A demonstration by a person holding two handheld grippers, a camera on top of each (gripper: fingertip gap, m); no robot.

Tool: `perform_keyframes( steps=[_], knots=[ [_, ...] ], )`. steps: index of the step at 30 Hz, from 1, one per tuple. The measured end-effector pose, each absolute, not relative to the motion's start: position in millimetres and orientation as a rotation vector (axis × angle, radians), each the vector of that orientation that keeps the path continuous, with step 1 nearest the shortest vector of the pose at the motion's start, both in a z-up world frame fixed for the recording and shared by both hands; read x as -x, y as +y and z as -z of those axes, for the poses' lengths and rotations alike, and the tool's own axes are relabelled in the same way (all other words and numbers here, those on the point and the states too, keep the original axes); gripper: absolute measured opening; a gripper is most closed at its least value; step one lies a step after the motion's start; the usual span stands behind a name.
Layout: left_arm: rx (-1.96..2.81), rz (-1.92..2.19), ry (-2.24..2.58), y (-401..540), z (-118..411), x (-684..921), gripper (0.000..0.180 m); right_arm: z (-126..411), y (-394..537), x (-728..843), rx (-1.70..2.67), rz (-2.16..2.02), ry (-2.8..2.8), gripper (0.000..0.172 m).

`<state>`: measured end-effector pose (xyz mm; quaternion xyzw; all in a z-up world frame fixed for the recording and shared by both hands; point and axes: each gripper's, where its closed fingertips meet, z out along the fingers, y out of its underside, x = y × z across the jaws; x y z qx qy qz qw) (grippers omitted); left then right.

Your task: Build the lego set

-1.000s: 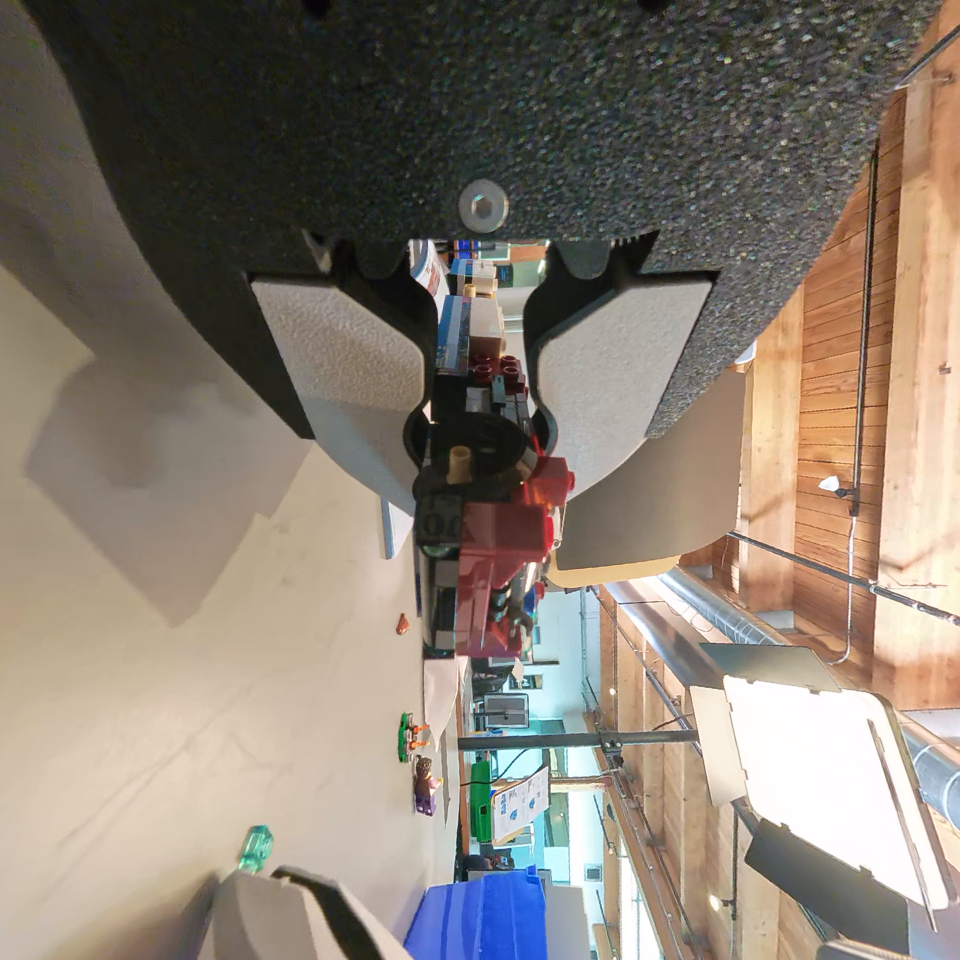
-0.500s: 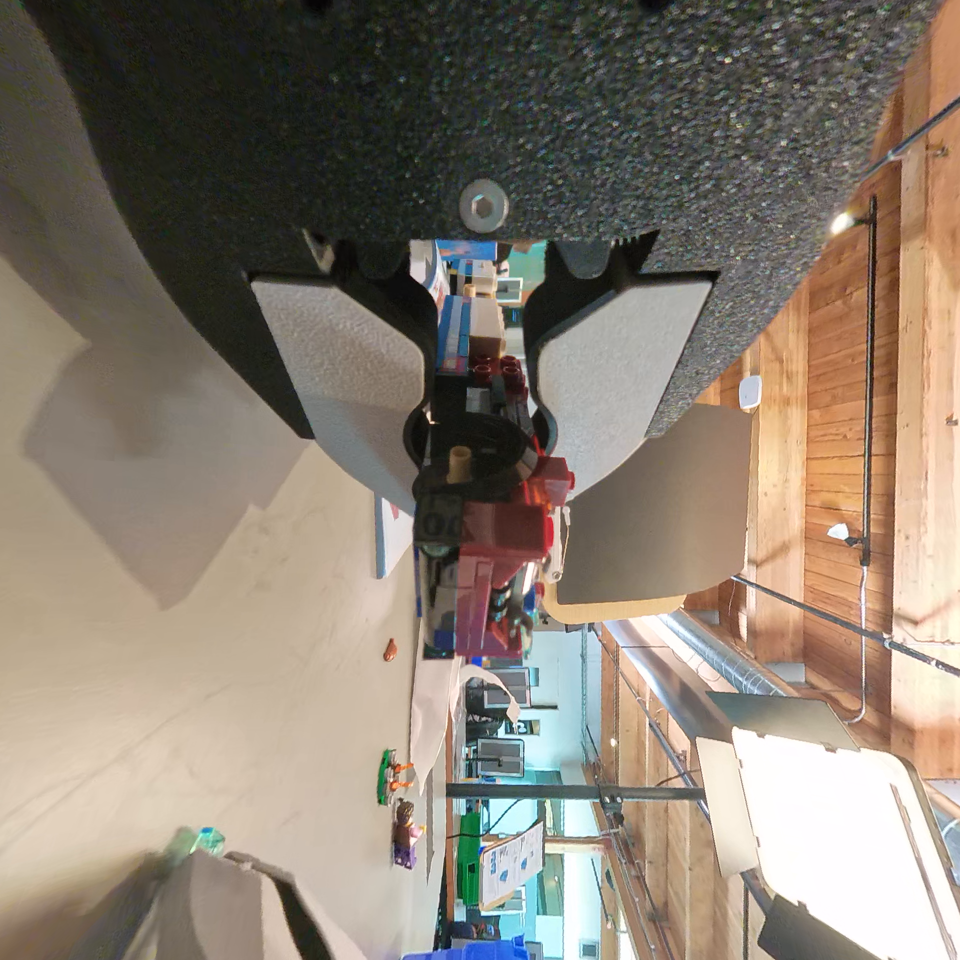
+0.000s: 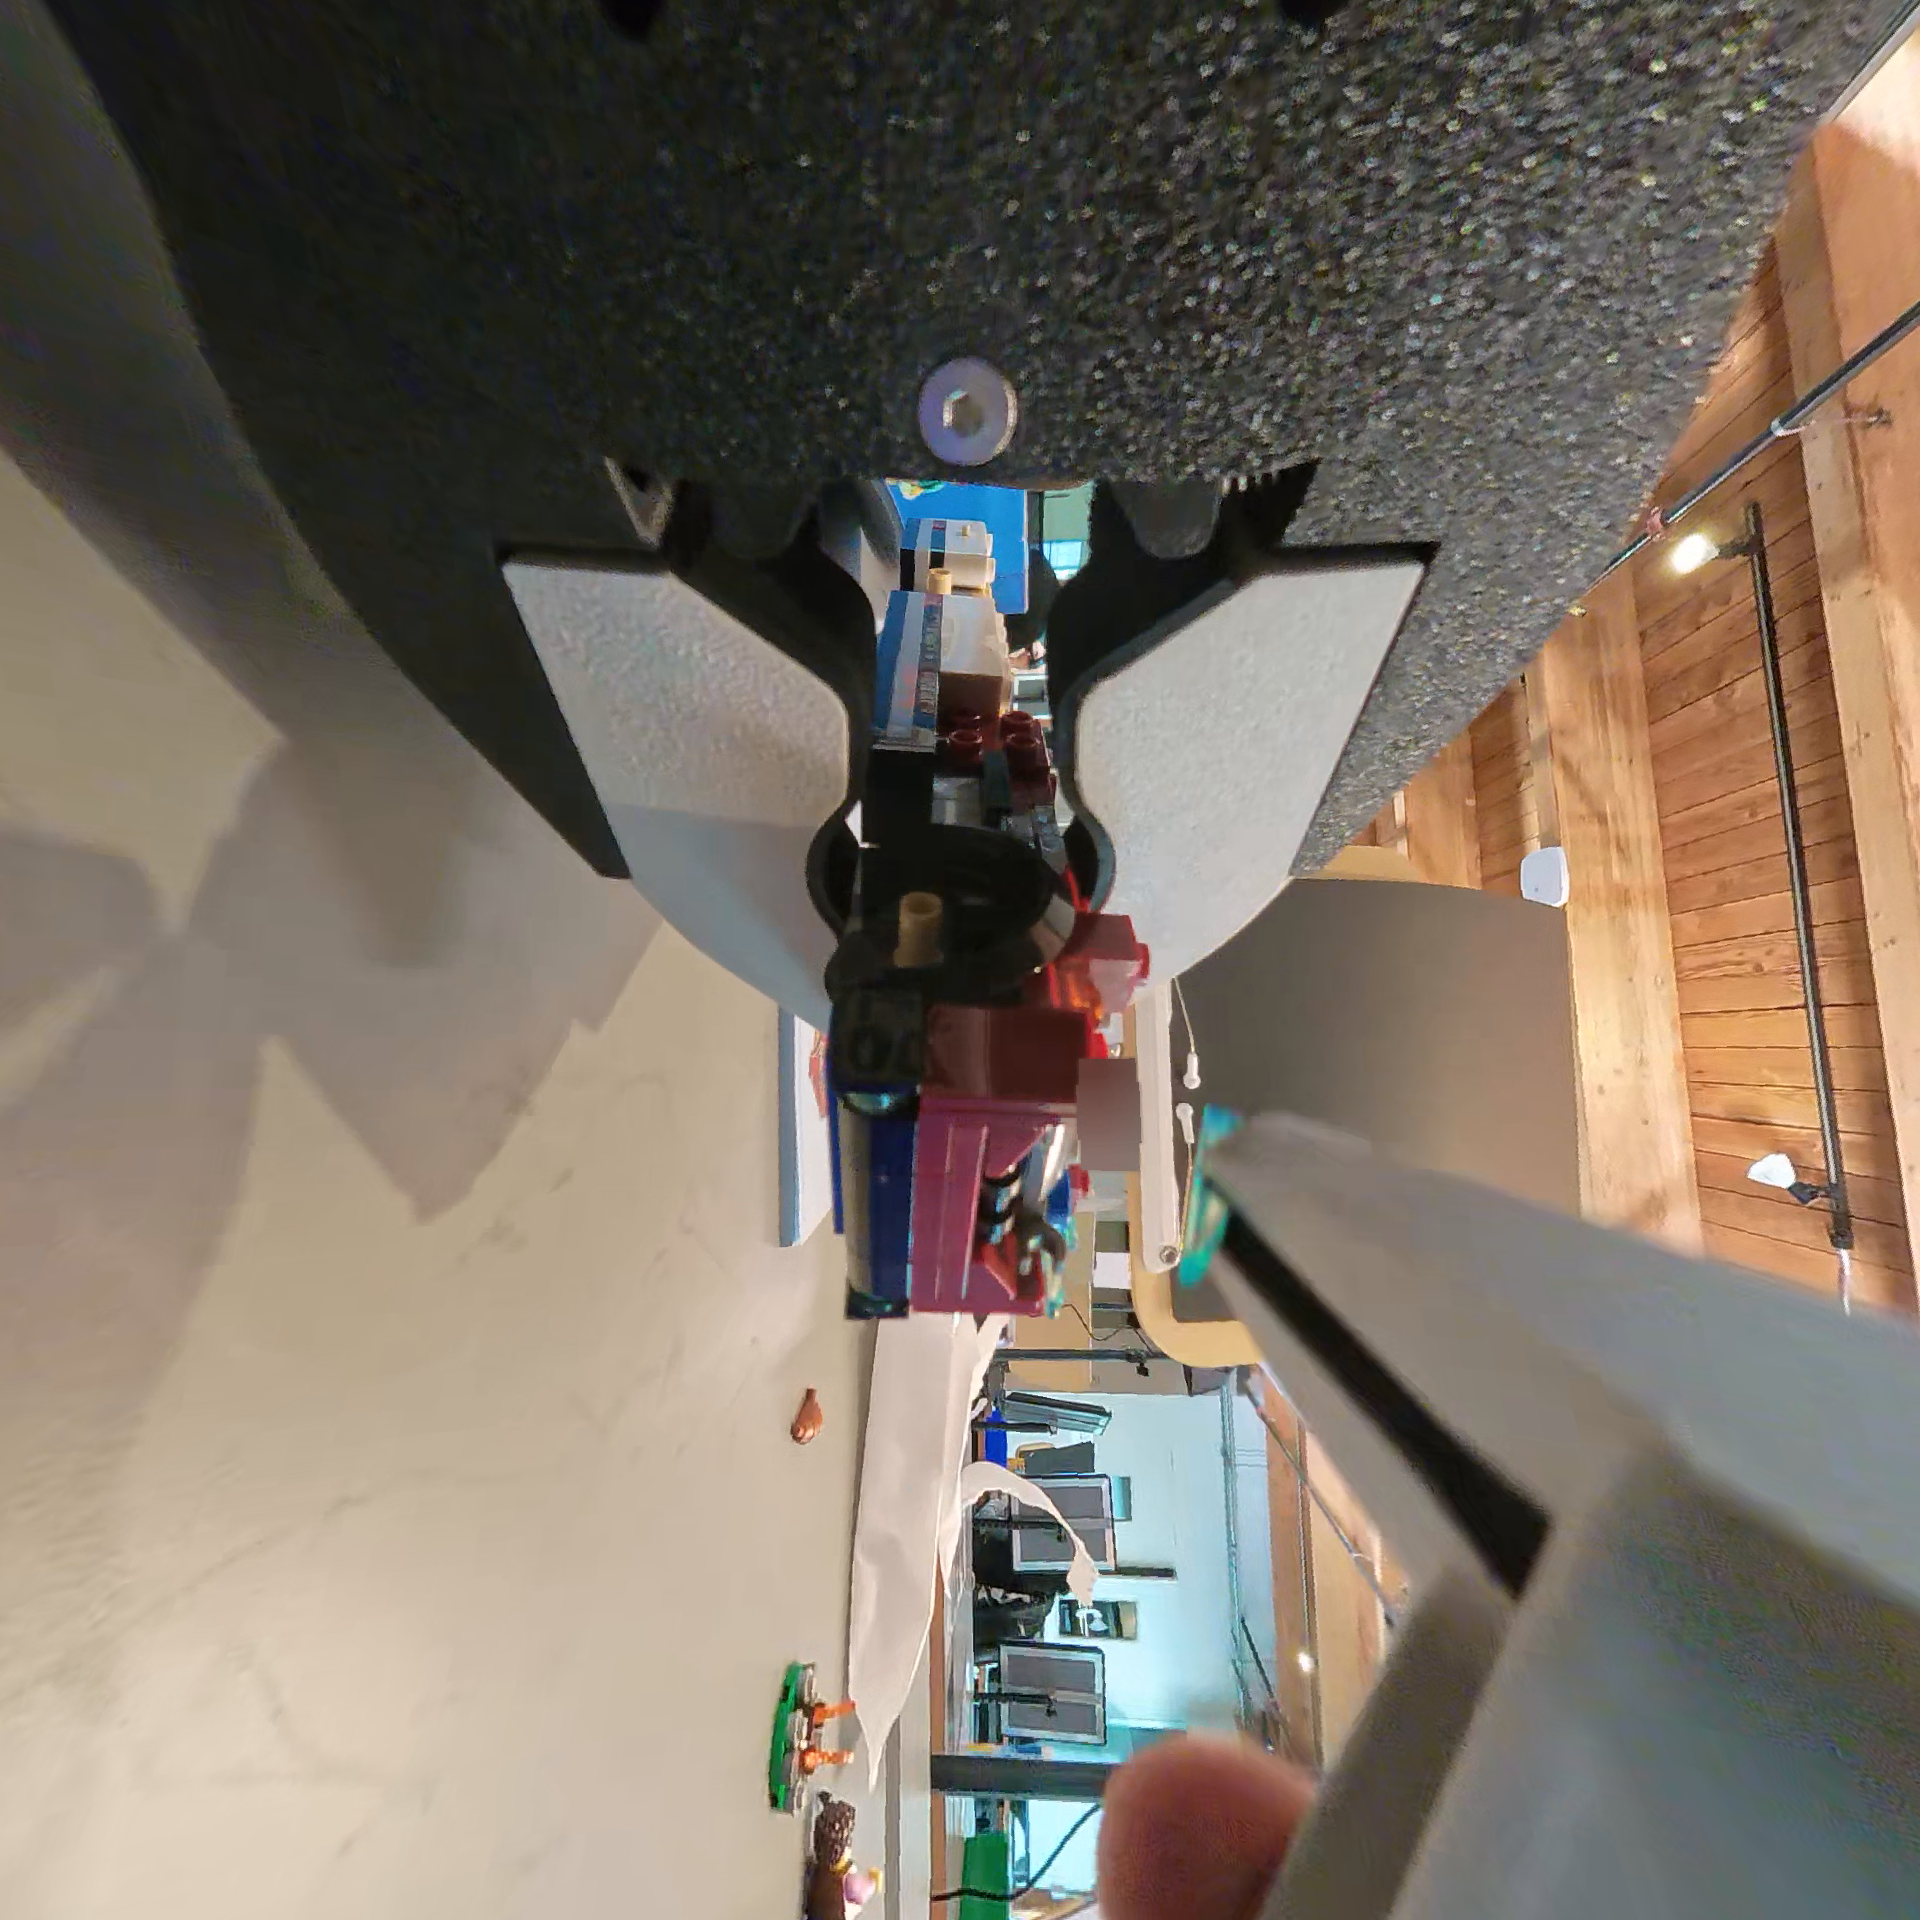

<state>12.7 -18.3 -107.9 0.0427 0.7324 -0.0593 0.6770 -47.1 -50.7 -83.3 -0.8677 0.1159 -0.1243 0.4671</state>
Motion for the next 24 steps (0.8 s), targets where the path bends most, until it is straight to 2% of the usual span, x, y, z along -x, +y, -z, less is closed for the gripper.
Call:
perform_keyframes(
  steps=[24],
  knots=[
    [-0.092, 0.143, 1.688, -21, 115, -13, 0.036, 94, -37, 44, 2.196, 0.36, 0.255, 0.009]
  ],
)
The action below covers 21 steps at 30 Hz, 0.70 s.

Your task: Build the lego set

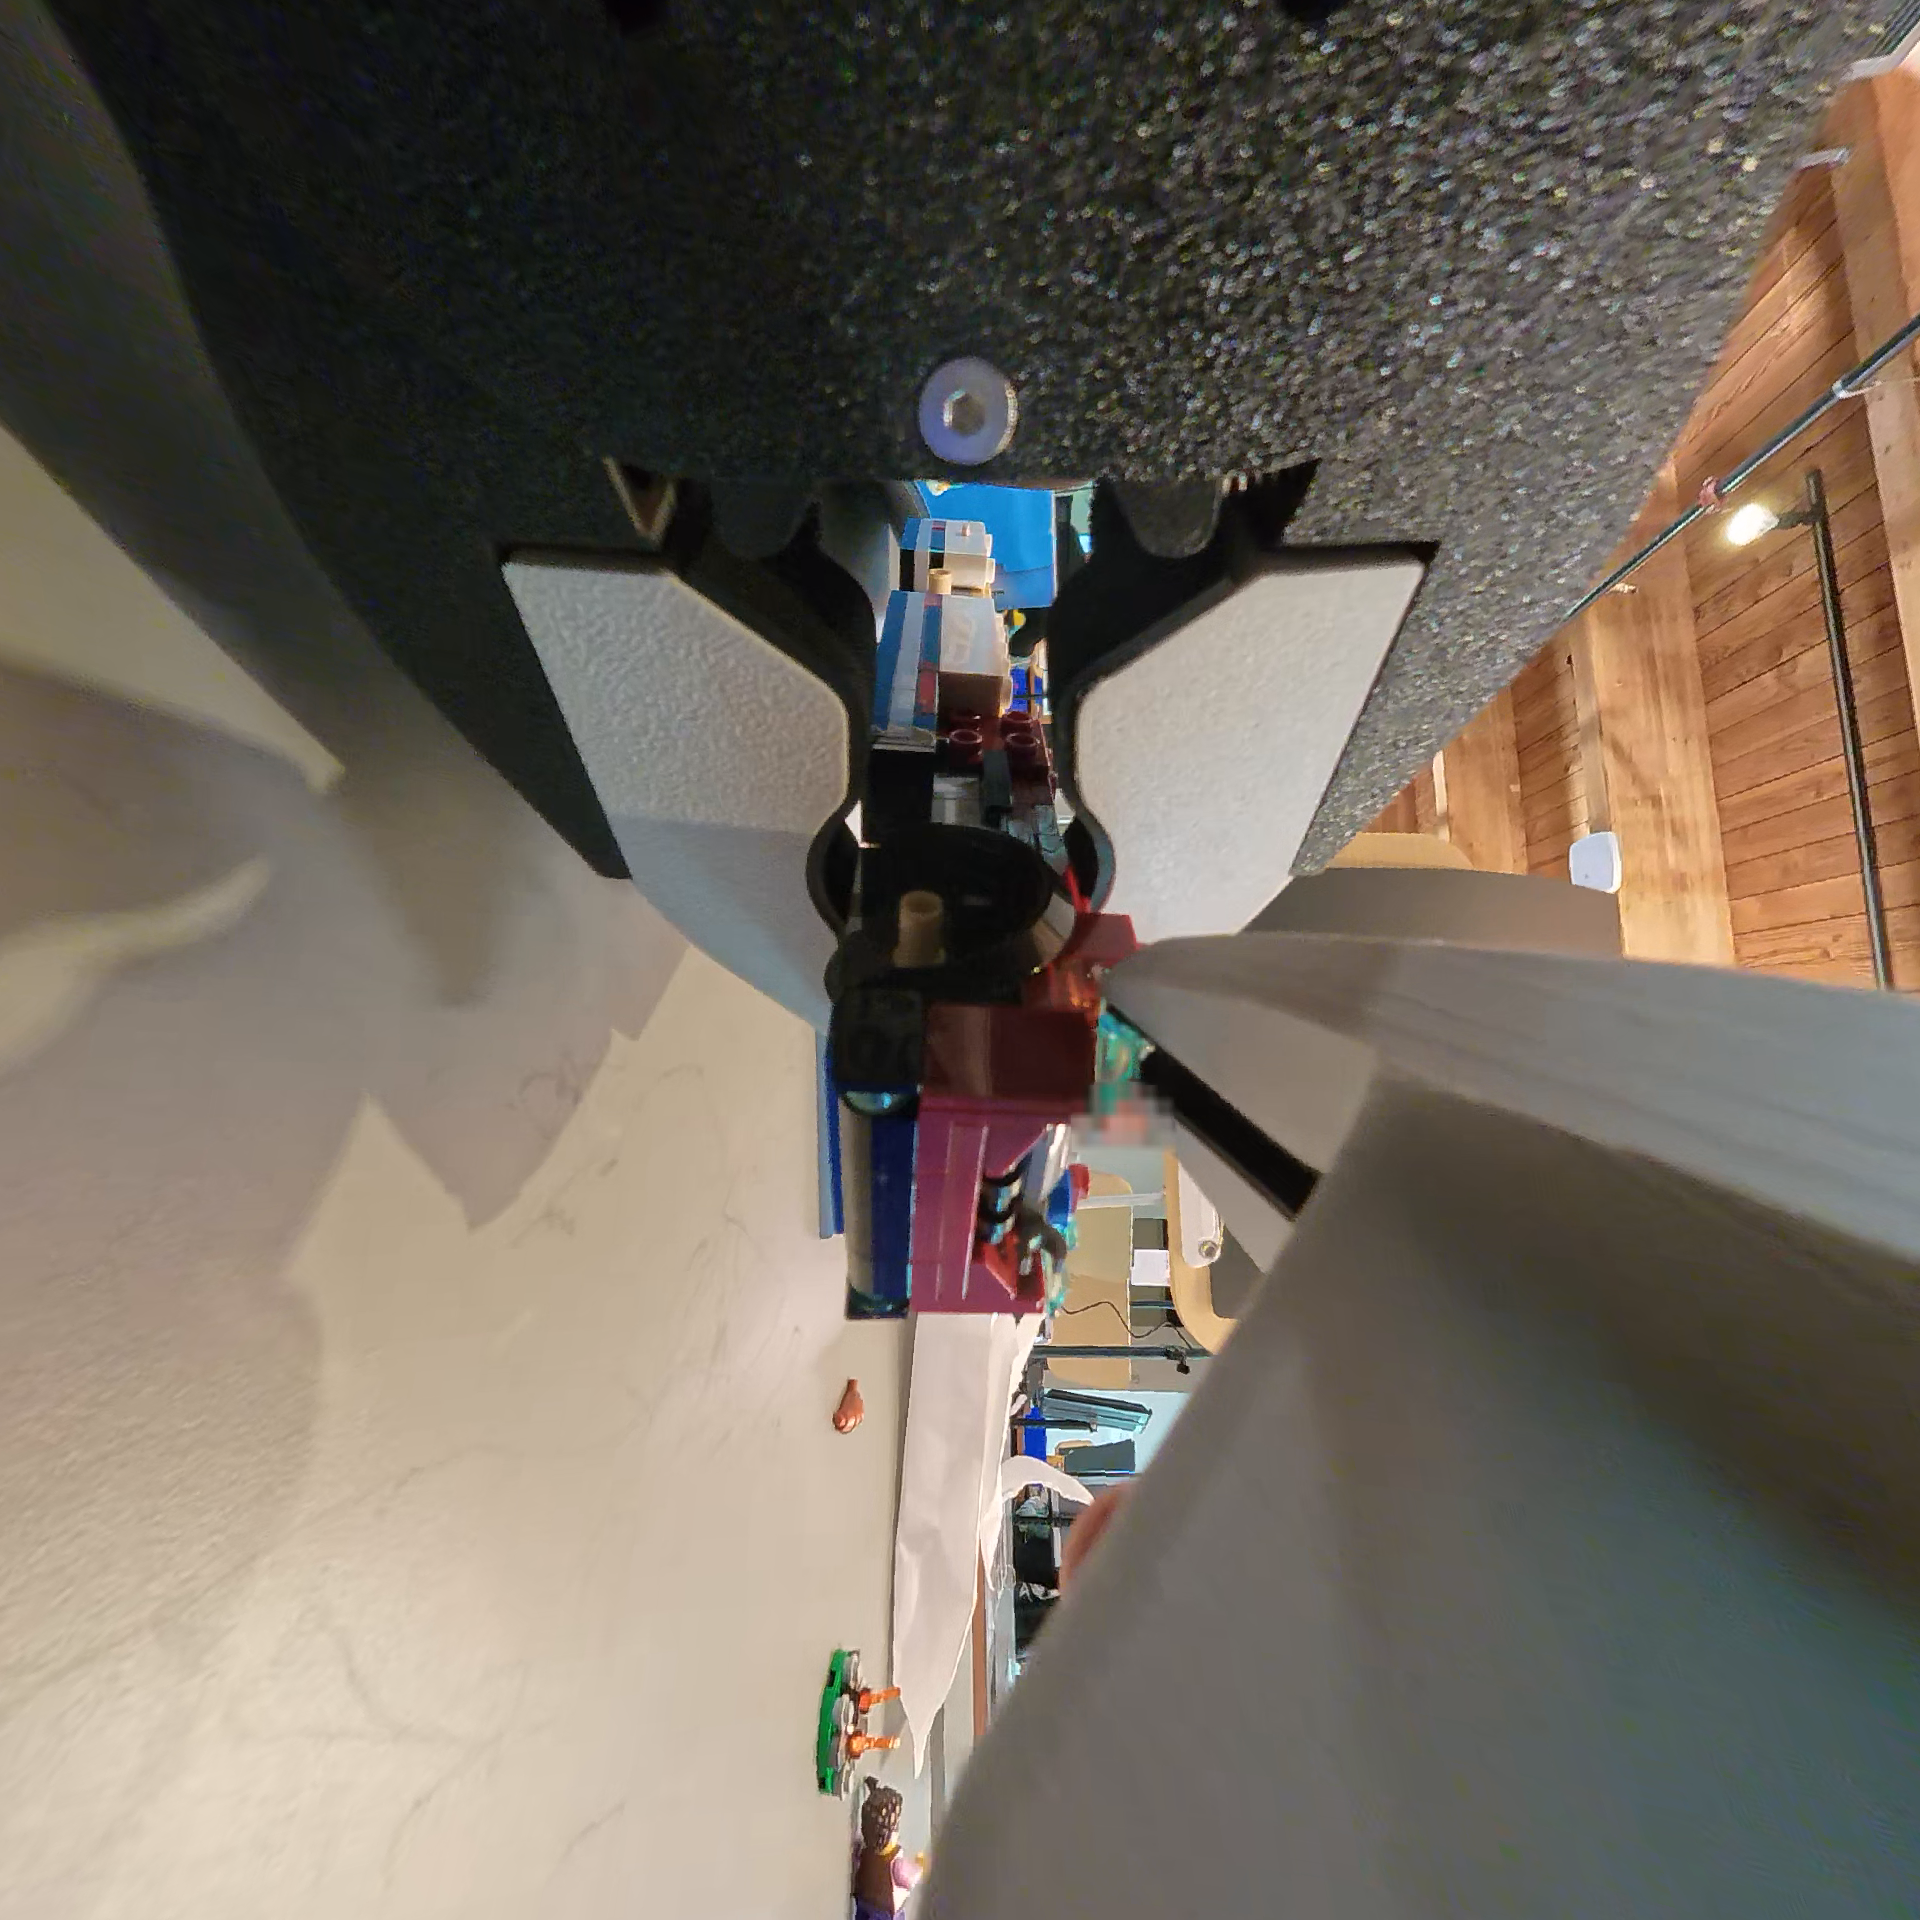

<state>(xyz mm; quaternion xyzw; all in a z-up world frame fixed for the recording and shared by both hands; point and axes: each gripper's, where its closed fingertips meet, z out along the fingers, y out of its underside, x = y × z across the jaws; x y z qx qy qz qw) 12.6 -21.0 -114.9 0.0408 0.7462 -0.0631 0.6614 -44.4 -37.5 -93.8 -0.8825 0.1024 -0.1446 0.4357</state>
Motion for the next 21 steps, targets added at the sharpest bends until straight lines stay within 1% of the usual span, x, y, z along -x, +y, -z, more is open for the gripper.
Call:
perform_keyframes(
  steps=[7, 11, 19, 21],
  knots=[
    [-0.091, 0.144, 1.689, -21, 115, -13, 0.036, 94, -36, 45, 2.183, 0.366, 0.237, 0.013],
    [-0.091, 0.144, 1.695, -20, 116, -14, 0.036, 90, -37, 46, 2.137, 0.44, 0.112, 0.022],
    [-0.098, 0.135, 1.697, -16, 114, -15, 0.036, 92, -49, 32, 1.875, 1.017, -0.44, 0.05],
    [-0.097, 0.132, 1.699, -15, 114, -16, 0.036, 93, -45, 39, 1.794, 1.128, -0.607, 0.054]
  ],
)
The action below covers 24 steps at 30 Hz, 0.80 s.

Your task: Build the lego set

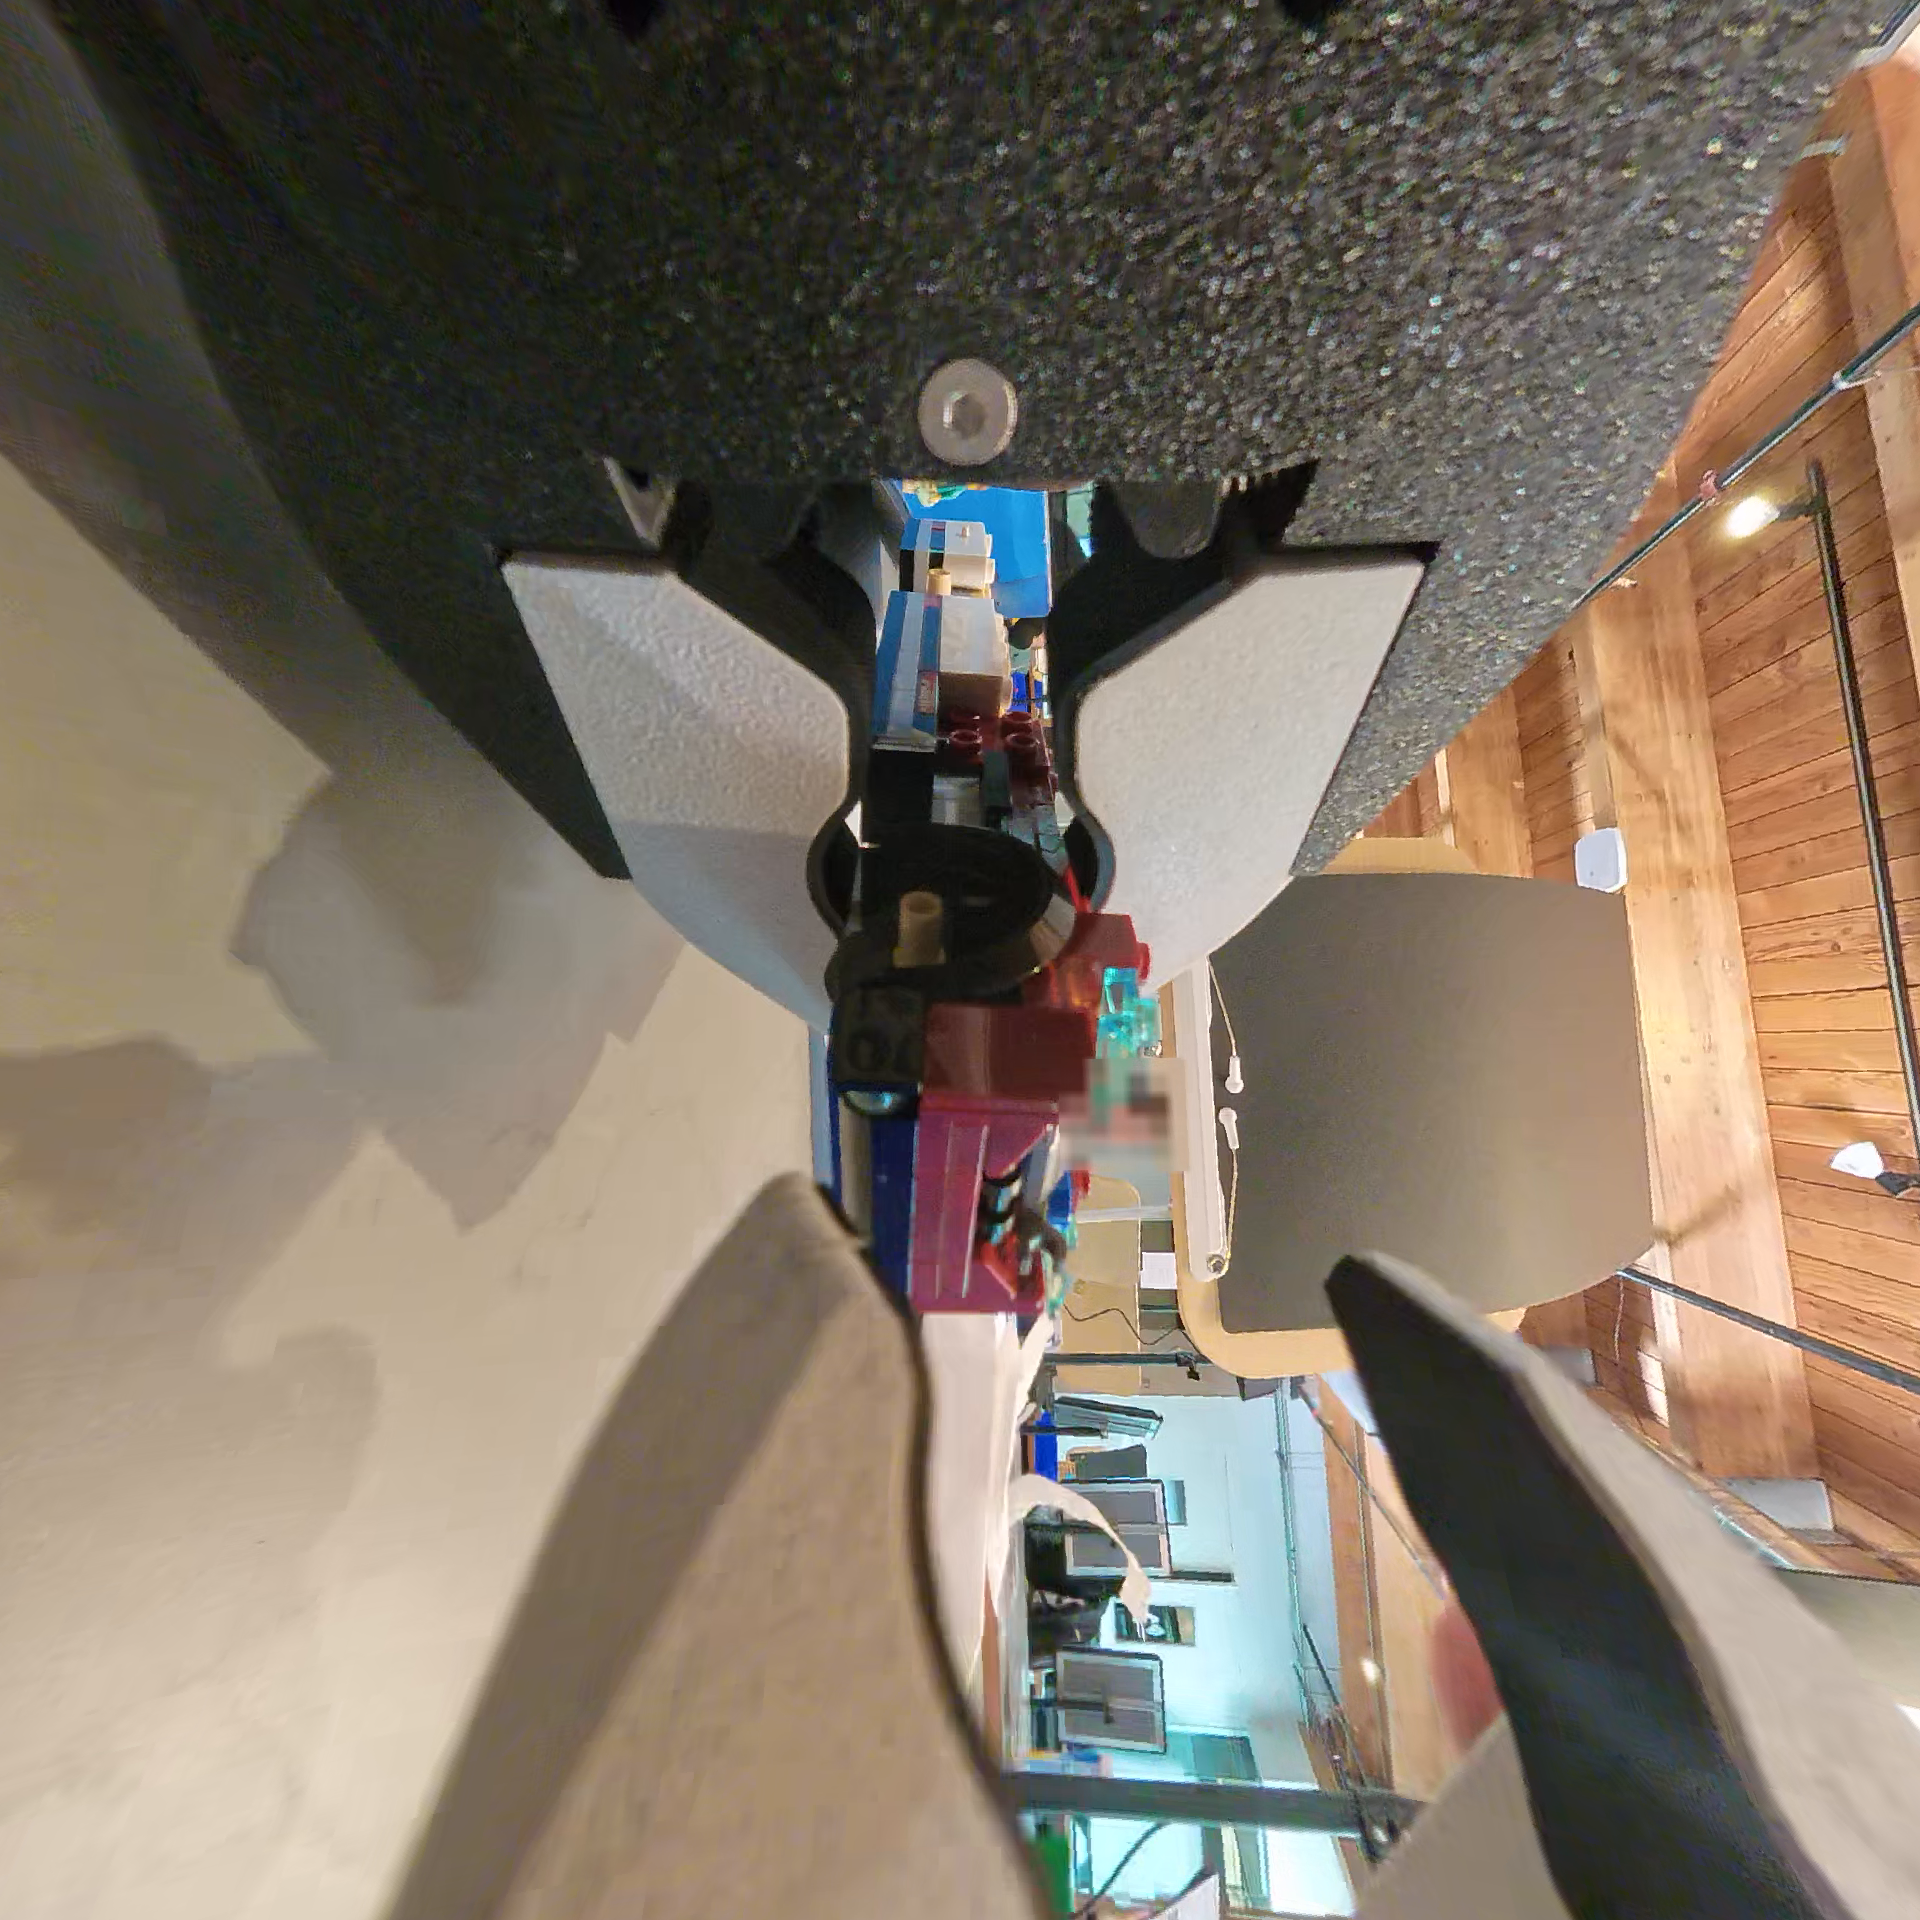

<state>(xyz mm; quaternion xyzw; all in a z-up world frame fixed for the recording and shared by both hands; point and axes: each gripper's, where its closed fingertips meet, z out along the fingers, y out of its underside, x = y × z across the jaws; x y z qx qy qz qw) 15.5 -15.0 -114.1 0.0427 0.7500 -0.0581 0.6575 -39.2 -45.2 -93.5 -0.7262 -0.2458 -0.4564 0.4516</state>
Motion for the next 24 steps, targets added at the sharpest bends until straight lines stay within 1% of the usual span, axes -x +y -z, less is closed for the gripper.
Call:
perform_keyframes(
  steps=[6, 9, 14, 24],
  knots=[
    [-0.094, 0.131, 1.703, -13, 113, -16, 0.036, 97, -34, 50, 1.7, 1.171, -0.744, 0.052],
    [-0.102, 0.134, 1.707, -14, 113, -15, 0.036, 100, -29, 50, 1.69, 1.189, -0.791, 0.049],
    [-0.106, 0.14, 1.717, -15, 113, -14, 0.036, 101, -24, 48, 1.691, 1.192, -0.809, 0.049],
    [-0.109, 0.145, 1.733, -17, 116, -14, 0.036, 104, -21, 44, 1.685, 1.231, -0.838, 0.039]
  ],
)
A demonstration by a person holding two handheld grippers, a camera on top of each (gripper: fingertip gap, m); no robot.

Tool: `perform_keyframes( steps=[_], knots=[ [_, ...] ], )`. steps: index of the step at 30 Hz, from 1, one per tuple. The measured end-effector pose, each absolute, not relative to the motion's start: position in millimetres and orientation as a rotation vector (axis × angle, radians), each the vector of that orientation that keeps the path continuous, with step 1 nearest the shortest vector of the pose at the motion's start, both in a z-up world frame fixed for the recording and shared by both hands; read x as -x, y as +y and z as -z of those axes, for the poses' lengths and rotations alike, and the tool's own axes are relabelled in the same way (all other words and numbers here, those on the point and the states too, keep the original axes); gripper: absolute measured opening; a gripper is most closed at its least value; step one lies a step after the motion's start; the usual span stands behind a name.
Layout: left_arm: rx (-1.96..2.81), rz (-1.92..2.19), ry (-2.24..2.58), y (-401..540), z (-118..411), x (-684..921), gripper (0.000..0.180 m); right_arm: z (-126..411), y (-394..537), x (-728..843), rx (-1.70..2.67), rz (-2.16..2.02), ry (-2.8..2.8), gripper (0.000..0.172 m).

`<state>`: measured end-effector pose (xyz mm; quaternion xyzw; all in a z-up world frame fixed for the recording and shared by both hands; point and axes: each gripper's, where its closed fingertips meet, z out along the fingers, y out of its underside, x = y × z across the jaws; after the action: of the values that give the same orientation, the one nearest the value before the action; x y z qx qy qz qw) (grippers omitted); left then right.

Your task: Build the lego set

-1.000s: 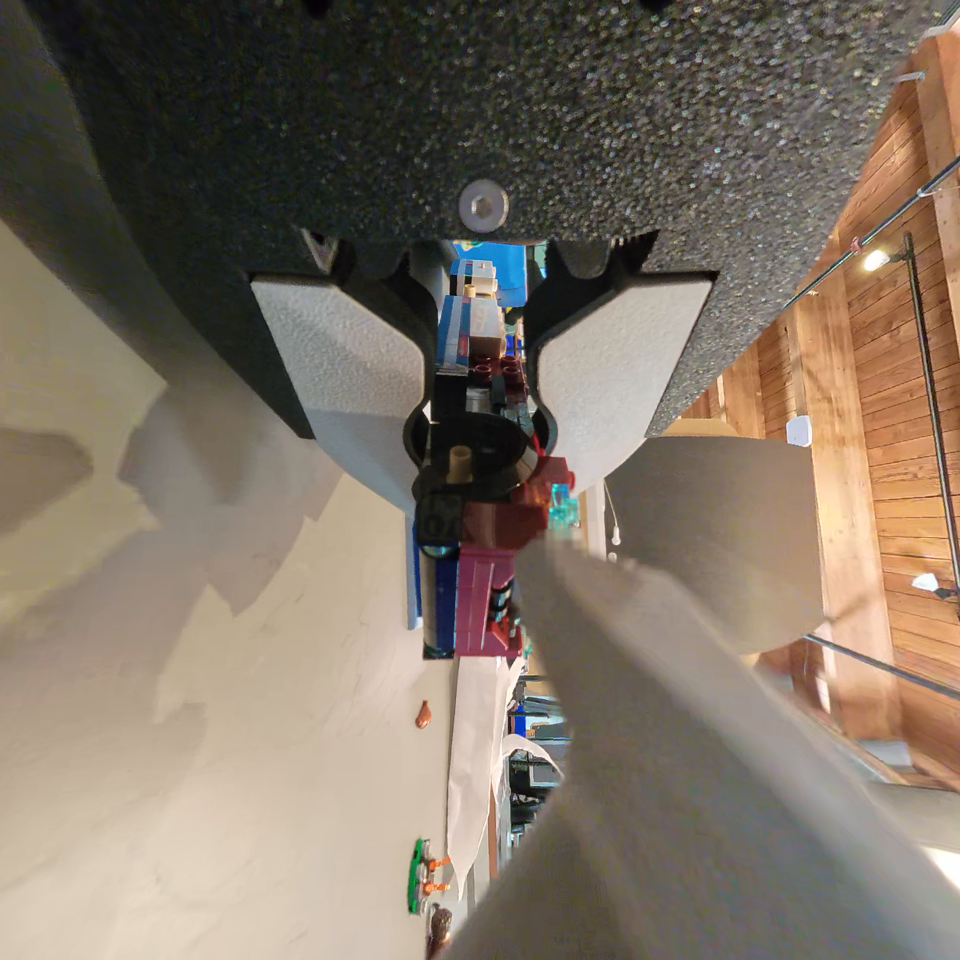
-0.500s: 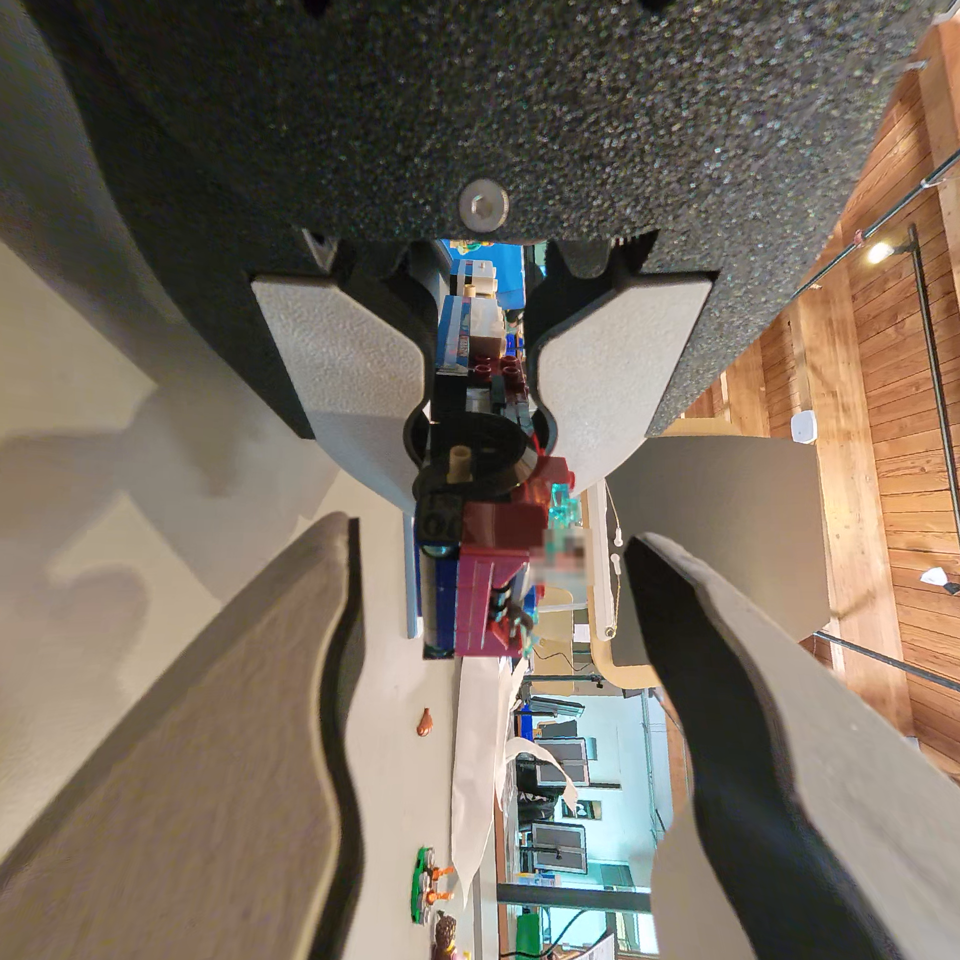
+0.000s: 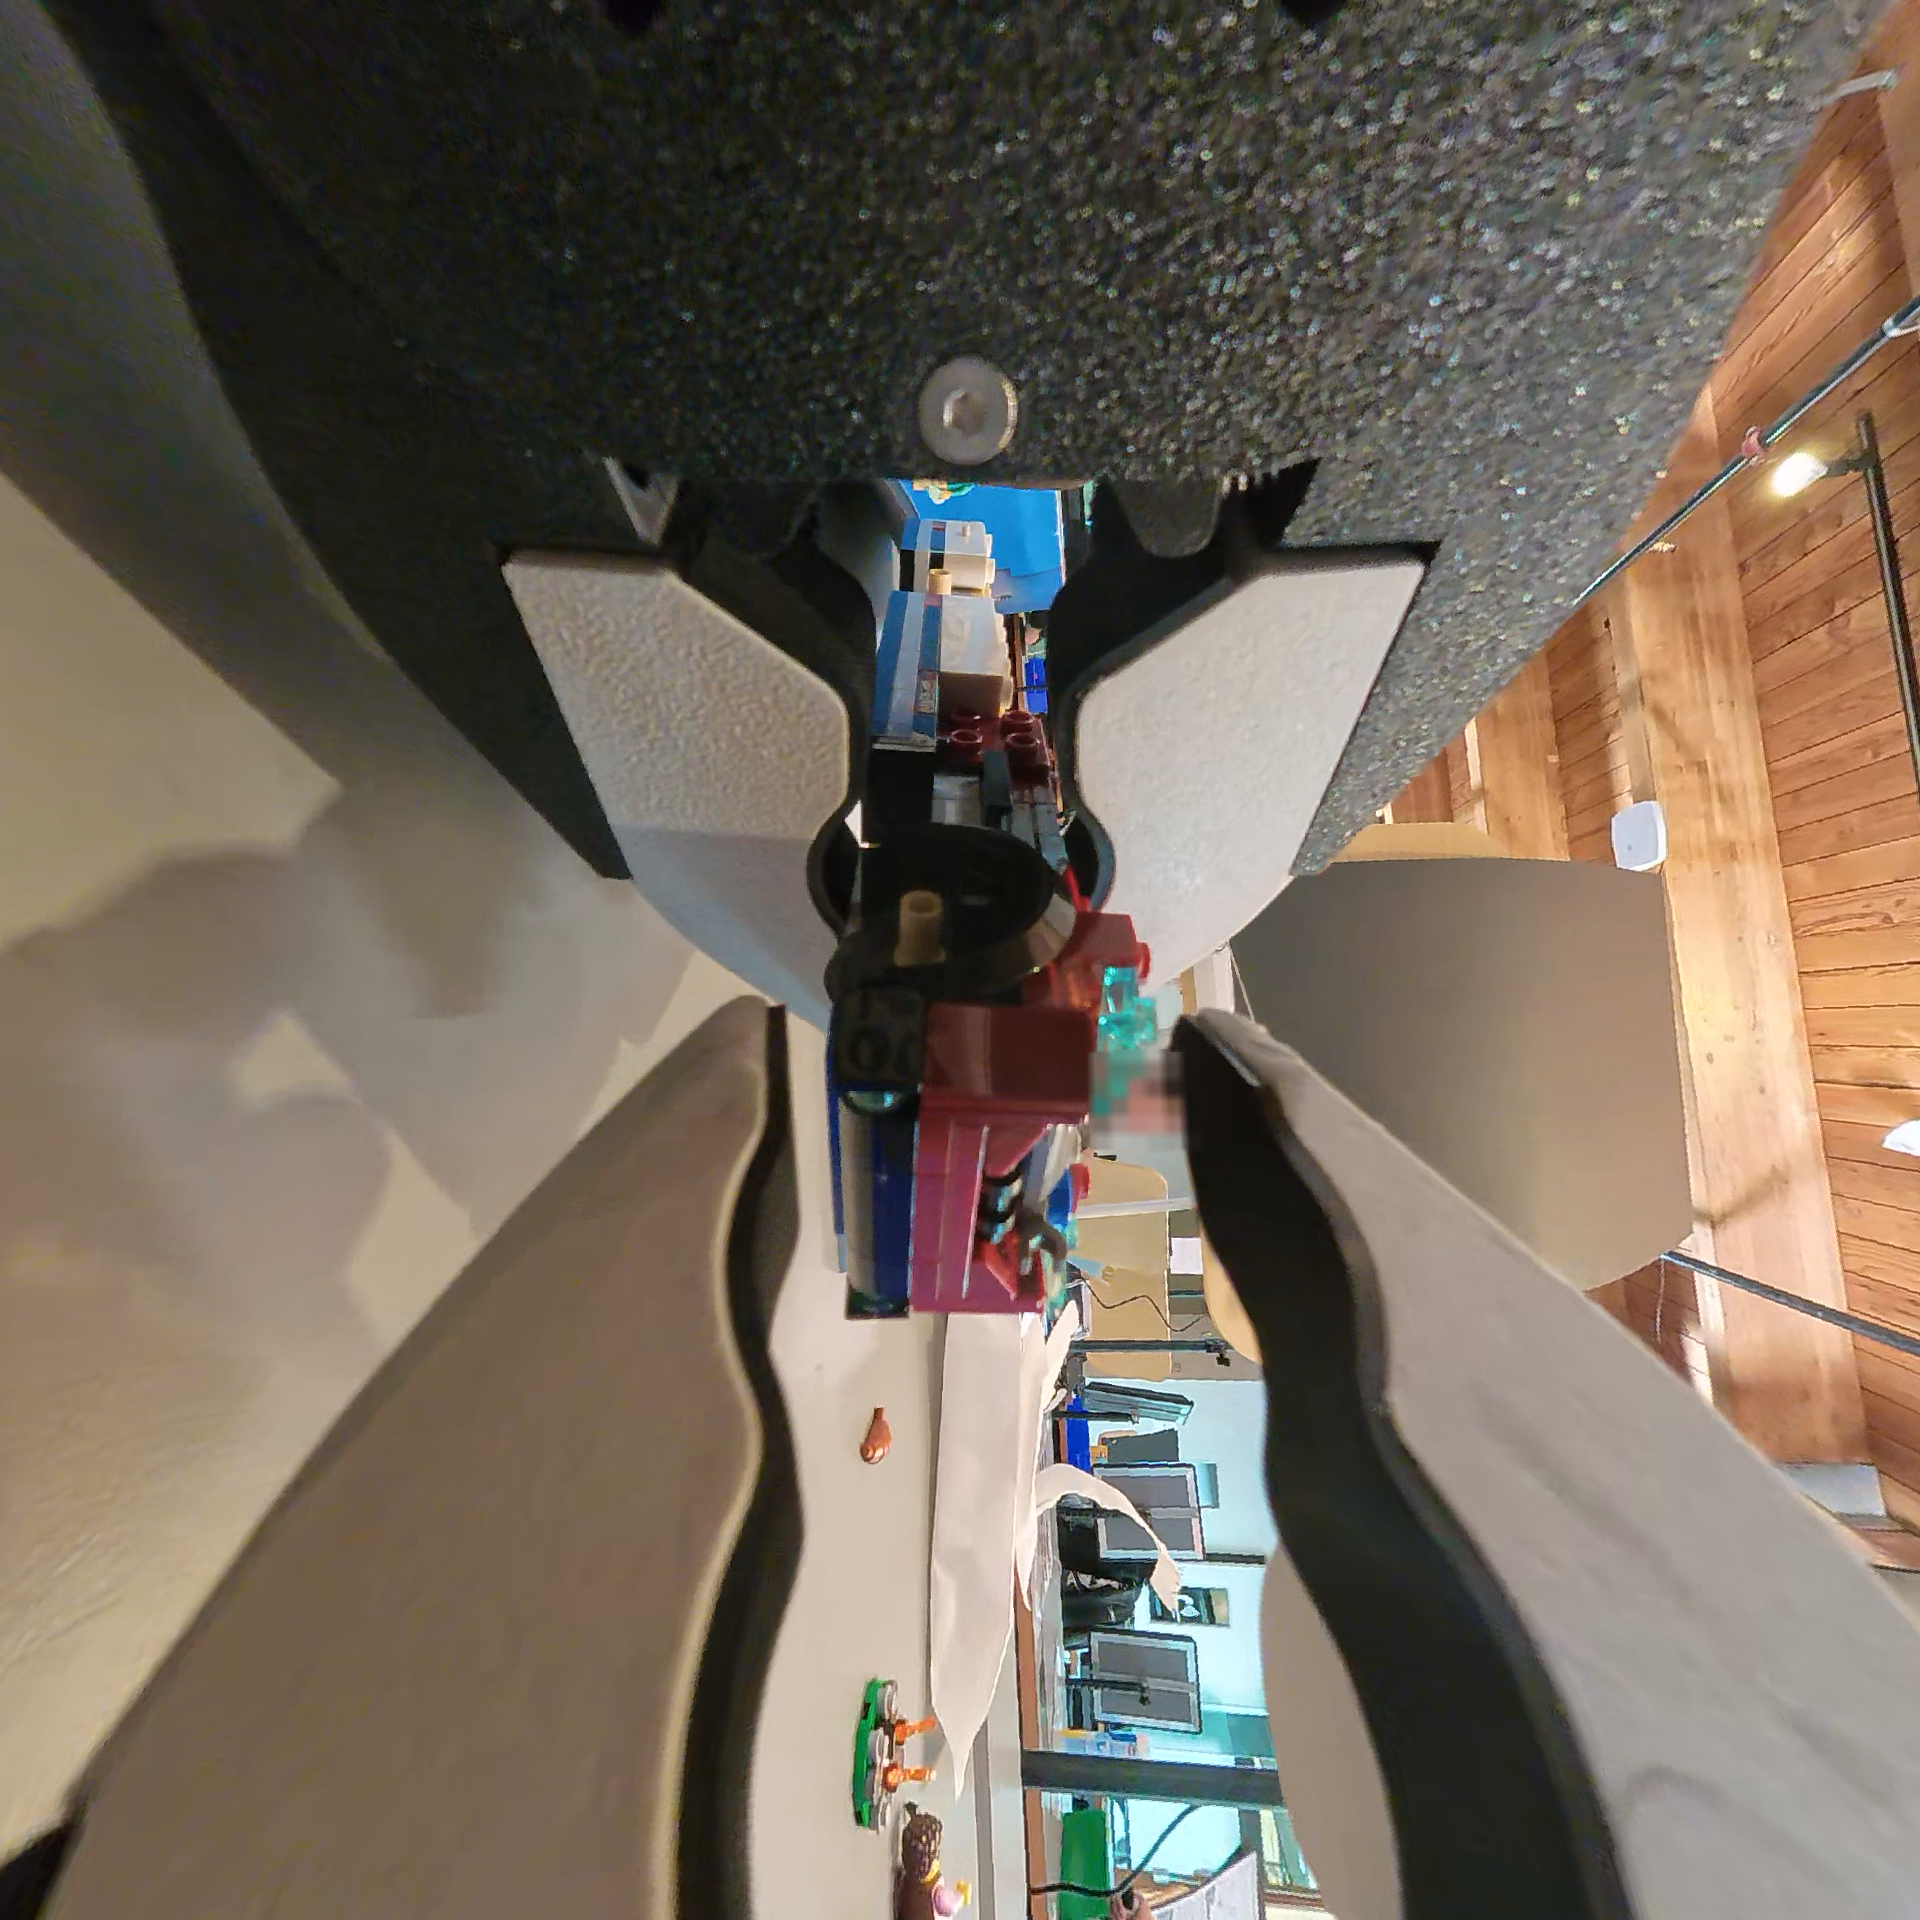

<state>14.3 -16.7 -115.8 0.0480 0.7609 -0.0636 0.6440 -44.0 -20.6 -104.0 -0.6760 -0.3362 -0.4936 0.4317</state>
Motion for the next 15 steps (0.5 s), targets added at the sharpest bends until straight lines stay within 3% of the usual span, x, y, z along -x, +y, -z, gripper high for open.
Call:
perform_keyframes(
  steps=[15],
  knots=[
    [-0.123, 0.159, 1.734, -20.4, 115.3, -13.0, 0.035, 104.3, -18.8, 44.8, 1.676, 1.208, -0.842, 0.032]
  ],
)
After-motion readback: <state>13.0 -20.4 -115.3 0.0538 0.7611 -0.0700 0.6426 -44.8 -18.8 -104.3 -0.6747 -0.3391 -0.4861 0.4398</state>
